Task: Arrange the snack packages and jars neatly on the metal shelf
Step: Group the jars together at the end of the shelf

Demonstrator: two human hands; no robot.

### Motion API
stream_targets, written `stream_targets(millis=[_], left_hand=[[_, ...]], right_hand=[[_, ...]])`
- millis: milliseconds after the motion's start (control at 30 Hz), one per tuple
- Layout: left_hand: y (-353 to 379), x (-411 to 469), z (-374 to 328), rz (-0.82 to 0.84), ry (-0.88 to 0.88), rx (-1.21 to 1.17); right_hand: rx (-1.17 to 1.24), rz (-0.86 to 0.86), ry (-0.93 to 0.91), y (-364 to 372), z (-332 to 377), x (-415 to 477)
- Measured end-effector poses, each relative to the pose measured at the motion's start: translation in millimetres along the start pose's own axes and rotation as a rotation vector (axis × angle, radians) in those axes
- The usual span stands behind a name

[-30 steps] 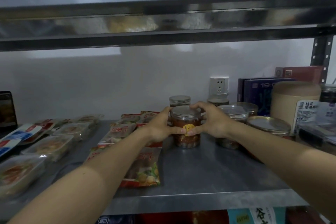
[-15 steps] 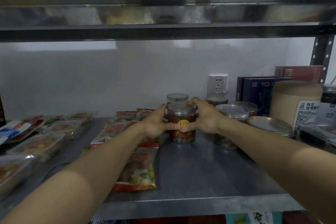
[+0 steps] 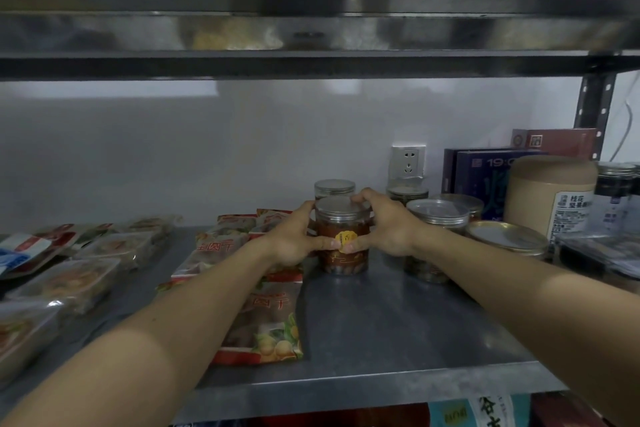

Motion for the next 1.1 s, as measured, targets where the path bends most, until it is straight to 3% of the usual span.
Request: stream_targets(millis=[133, 300, 500, 733, 1100], left_hand=[[1, -1, -2, 0.008, 0.003, 0.009], [-8, -1, -23, -0.024, 0.031, 0.018], [-35, 13, -67, -0.039, 0.15, 0.361], [-17, 48, -90, 0.021, 0.172, 0.469], [50, 79, -105, 0.178, 0.185, 0.369]], right_hand=[[-0.043, 0.009, 0.016, 0, 2, 0], [-0.295, -0.032, -0.033, -22, 28, -4], [-0.502, -0.138, -0.077, -82, 52, -20], [-0.563, -0.181, 0.039, -115, 15, -7], [-0.507, 0.09, 0.13, -127, -25, -3]])
Point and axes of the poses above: each hand's wrist, its own x-axis towards the middle knuckle, its own y-axis out of the palm, z = x × y, the point moved 6 cm from there along x, towards the middle knuckle, and after that the axes turned 12 degrees about y, right-handed, at the moved point
